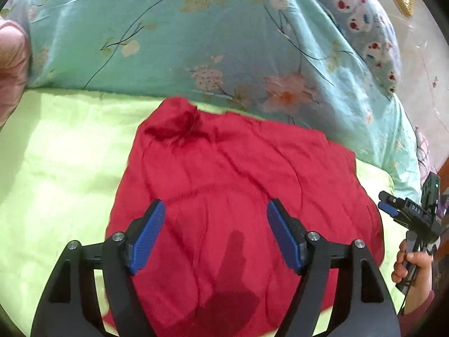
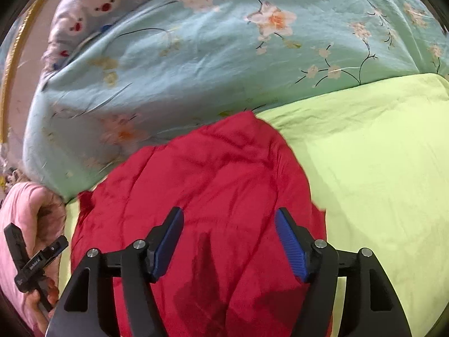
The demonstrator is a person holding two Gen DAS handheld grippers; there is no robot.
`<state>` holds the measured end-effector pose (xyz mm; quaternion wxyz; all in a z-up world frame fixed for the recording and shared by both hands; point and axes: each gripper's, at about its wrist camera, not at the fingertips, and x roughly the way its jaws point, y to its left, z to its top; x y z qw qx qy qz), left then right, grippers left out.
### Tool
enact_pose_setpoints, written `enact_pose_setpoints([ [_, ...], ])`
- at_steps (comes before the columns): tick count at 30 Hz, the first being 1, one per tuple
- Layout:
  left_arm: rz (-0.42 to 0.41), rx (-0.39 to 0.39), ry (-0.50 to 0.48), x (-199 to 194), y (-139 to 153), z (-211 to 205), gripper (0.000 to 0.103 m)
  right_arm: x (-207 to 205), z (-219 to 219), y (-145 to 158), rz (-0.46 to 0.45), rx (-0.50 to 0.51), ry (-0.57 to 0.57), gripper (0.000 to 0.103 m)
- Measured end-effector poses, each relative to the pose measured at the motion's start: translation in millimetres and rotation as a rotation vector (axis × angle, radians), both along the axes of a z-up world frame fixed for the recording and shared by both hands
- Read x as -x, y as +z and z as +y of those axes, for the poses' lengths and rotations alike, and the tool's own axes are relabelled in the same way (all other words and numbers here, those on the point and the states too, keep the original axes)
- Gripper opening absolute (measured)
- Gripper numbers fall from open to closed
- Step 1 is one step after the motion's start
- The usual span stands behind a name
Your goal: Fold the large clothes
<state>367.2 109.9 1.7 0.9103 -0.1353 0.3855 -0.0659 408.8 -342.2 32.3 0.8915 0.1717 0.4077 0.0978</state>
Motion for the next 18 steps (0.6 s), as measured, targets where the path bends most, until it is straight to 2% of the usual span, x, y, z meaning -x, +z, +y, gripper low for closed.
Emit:
enact_pose_setpoints([
  [3, 0.011, 0.035, 0.015, 17.6, -6.1, 6.1, 0.075, 31.4, -1.5, -3.2, -0.005, -0.015, 0.019, 0.079],
  [7, 0.016, 0.058, 0.050, 44.4, -10.0, 22.0, 0.075, 66.6, -16.9, -11.3, 0.018, -0.057, 0.025, 0.080],
  [12, 0.034, 0.078, 0.056, 65.9, -17.9, 33.0, 0.075, 95.8, -20.2, -16.5, 0.021, -0.047, 0.019, 0.080],
  [18, 0.075, 0.137, 0.072, 75.4, -34.7, 49.1, 0.081, 114.6, -26.0, -21.9, 0.010, -0.019, 0.010, 0.083],
])
